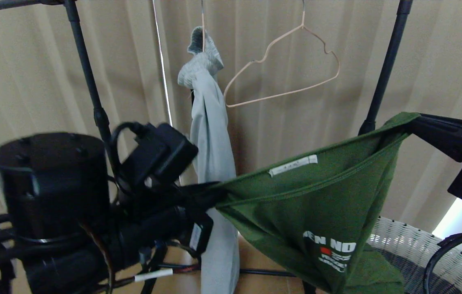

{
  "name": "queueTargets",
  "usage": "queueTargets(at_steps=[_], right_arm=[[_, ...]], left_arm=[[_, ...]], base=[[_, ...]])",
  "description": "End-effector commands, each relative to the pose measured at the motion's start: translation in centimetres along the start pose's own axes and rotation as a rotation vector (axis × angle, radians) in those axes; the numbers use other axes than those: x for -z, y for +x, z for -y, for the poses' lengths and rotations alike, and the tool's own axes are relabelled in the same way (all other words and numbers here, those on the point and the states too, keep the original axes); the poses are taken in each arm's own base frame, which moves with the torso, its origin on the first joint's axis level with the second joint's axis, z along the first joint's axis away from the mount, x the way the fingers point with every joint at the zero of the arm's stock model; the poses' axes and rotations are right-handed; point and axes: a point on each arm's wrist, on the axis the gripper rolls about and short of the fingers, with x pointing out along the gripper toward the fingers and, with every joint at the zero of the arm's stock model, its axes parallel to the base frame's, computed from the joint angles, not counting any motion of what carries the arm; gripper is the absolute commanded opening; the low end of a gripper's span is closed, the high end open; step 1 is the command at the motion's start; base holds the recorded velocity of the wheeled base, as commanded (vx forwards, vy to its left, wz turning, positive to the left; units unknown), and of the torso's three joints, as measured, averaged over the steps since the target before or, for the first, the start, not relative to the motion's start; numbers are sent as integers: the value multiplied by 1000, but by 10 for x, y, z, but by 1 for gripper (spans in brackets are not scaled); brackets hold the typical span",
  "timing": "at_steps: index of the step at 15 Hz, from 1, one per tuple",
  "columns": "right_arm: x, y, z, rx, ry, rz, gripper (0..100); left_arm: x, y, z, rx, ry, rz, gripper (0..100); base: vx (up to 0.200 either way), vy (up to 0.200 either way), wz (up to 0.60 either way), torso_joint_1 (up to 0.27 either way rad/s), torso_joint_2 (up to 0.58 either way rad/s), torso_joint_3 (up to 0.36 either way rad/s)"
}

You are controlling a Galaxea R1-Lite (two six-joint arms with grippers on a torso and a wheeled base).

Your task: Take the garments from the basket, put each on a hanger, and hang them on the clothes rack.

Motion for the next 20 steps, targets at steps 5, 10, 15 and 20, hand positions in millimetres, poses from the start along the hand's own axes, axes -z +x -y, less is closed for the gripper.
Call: queueTargets(at_steps=[5, 10, 15, 20], right_arm=[[-32, 8, 4, 16, 12, 86, 0], [-28, 20, 2, 12, 8, 60, 0], [-26, 17, 2, 15, 8, 63, 0], [-27, 17, 2, 11, 11, 68, 0]], left_arm=[[-63, -22, -54, -202, -44, 156, 0], [-62, -23, -43, -156, -60, 160, 0], [-58, -34, -35, -123, -58, 165, 0], [-68, -37, -27, -86, -48, 204, 0]], base=[[0, 0, 0, 0, 0, 0], [0, 0, 0, 0, 0, 0], [0, 0, 0, 0, 0, 0], [0, 0, 0, 0, 0, 0]])
